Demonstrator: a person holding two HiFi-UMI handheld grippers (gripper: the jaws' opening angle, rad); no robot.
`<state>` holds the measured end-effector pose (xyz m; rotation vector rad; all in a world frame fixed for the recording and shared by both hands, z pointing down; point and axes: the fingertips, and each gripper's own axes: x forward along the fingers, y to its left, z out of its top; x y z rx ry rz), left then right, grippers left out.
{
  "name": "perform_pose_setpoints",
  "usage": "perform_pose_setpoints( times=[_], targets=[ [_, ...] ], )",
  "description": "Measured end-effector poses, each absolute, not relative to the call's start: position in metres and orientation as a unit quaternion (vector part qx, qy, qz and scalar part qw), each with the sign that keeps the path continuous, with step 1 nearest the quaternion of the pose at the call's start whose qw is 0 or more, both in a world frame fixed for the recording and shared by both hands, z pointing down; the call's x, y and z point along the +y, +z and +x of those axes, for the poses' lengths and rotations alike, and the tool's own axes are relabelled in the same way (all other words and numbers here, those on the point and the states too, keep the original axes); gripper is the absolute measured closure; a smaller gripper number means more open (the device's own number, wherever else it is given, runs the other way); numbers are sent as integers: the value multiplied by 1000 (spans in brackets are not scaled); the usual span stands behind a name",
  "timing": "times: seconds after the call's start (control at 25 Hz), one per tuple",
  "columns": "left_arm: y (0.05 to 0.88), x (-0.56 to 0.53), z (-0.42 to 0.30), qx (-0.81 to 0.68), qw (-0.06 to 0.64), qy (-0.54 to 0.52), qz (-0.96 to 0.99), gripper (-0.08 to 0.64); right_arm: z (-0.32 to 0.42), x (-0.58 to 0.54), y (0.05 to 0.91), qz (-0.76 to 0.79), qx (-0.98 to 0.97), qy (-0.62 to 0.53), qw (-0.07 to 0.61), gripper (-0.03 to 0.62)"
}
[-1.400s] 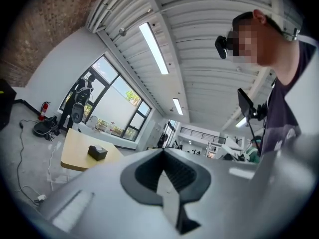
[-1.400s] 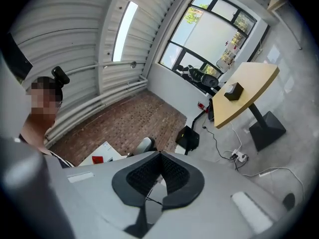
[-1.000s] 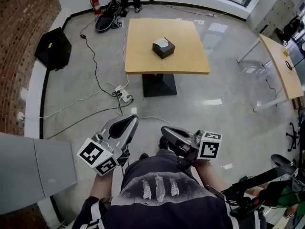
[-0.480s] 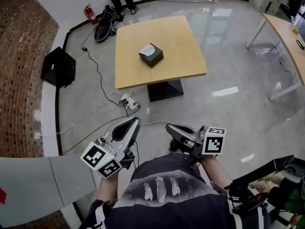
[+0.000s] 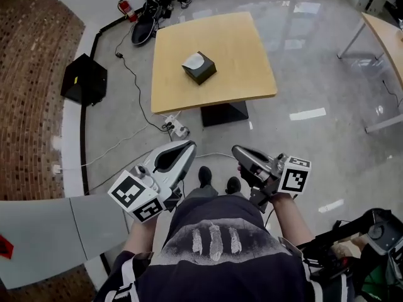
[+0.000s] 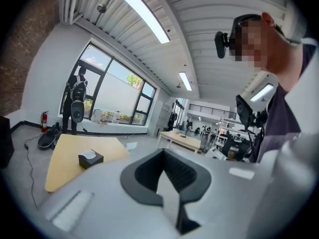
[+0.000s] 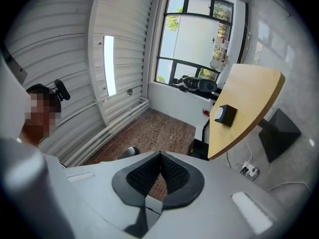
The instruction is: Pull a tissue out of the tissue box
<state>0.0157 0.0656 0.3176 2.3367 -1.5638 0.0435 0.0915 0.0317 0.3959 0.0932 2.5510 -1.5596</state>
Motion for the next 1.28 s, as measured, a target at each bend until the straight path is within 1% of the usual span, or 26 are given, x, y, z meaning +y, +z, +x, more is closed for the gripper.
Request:
perform_pose_setpoints(
  times=[0.16,0.28,0.4,0.56,0.8,0.92,1.12,1.28],
  targets=[
    [314,53,17,-533,143,12,834,558,100,26,411,1,844,-533,68,606],
    [309,38,18,-522,143,4,841,558,108,13,411,-20,844,-533,55,606],
    [307,27,7,-518,142,-8,844,558,101,0,408,-35,847,-528,50,606],
    [309,17,-28,-520,142,-29,842,558,63,-10,404,-37,854,-519,30,606],
    [308,4,-106,-553,145,-78,817,558,-11,-17,395,-14,870,-492,-28,606],
    [304,1,-142,-560,141,-89,811,558,-46,-16,392,-11,871,-489,-41,606],
    [314,-6,-183,-555,160,-128,806,558,-81,-14,393,-21,874,-480,-76,606],
    [330,-21,-205,-545,185,-143,806,558,-94,-16,400,-40,866,-491,-87,606]
  ],
)
